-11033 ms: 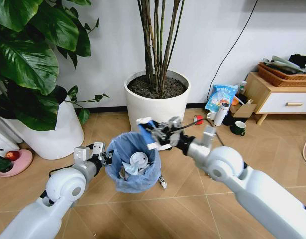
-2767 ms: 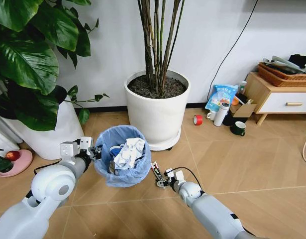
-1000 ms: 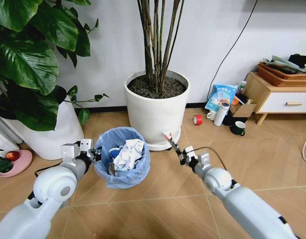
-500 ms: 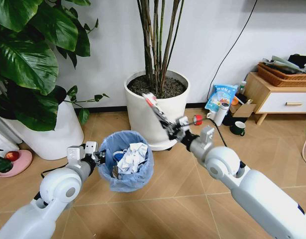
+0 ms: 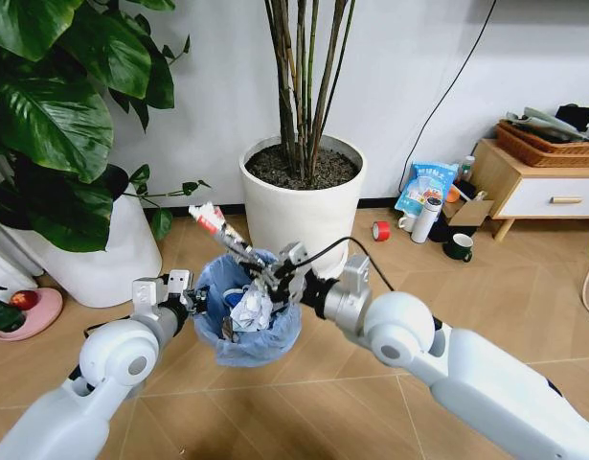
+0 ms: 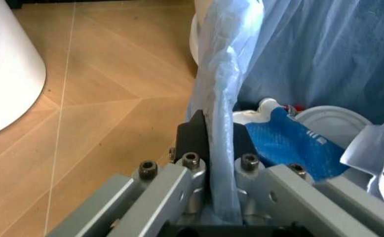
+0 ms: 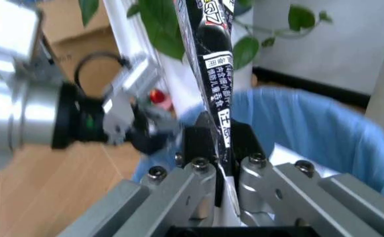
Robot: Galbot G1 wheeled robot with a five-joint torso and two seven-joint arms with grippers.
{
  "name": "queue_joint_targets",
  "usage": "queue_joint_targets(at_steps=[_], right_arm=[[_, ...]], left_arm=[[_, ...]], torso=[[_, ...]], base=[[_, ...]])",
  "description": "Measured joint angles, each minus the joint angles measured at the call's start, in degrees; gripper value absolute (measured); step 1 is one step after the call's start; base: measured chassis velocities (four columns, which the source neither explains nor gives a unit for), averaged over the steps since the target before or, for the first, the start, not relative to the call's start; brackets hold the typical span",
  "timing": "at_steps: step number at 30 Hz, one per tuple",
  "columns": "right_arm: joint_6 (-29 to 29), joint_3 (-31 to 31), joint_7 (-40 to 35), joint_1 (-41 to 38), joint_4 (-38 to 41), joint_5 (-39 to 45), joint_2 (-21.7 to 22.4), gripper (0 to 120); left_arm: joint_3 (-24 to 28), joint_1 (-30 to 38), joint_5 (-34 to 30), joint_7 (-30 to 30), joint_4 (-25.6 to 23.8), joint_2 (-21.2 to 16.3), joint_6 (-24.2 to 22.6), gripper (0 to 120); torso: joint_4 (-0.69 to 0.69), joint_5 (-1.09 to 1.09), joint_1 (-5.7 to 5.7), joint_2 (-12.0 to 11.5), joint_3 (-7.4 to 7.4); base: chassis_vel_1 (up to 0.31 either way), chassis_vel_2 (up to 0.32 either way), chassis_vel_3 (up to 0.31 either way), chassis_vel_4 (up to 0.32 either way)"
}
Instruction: Pick up the trash bin and place the garbage on the floor into it.
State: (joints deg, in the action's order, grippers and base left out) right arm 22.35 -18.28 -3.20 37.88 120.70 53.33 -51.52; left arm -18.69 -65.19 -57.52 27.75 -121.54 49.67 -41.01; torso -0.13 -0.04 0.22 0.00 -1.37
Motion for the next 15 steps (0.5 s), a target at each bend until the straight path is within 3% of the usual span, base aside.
queue_joint_targets(at_steps=[6, 10, 13, 15], right_arm=[[1.0, -0.3, 0.2, 0.5, -1.0, -0.4, 0.0, 22], [1.0, -0.3, 0.2, 0.5, -1.2, -0.5, 0.1, 29], [0.8, -0.2, 0.2, 1.0, -1.9, -1.2, 0.4, 48], [0.8, -0.1, 0.2, 1.1, -1.9, -1.3, 0.4, 51]], left_arm=[[-0.1, 0.0, 0.0, 0.0, -0.3, 0.0, 0.1, 0], [-0.1, 0.0, 0.0, 0.0, -0.3, -0.1, 0.1, 0], [-0.2, 0.0, 0.0, 0.0, -0.4, -0.1, 0.1, 0], [-0.2, 0.0, 0.0, 0.0, -0.4, -0.1, 0.1, 0]], torso=[[0.0, 0.0, 0.0, 0.0, 0.0], [0.0, 0.0, 0.0, 0.0, 0.0], [0.0, 0.0, 0.0, 0.0, 0.0], [0.0, 0.0, 0.0, 0.0, 0.0]], base=[[0.0, 0.0, 0.0, 0.0], [0.0, 0.0, 0.0, 0.0], [0.0, 0.0, 0.0, 0.0], [0.0, 0.0, 0.0, 0.0]])
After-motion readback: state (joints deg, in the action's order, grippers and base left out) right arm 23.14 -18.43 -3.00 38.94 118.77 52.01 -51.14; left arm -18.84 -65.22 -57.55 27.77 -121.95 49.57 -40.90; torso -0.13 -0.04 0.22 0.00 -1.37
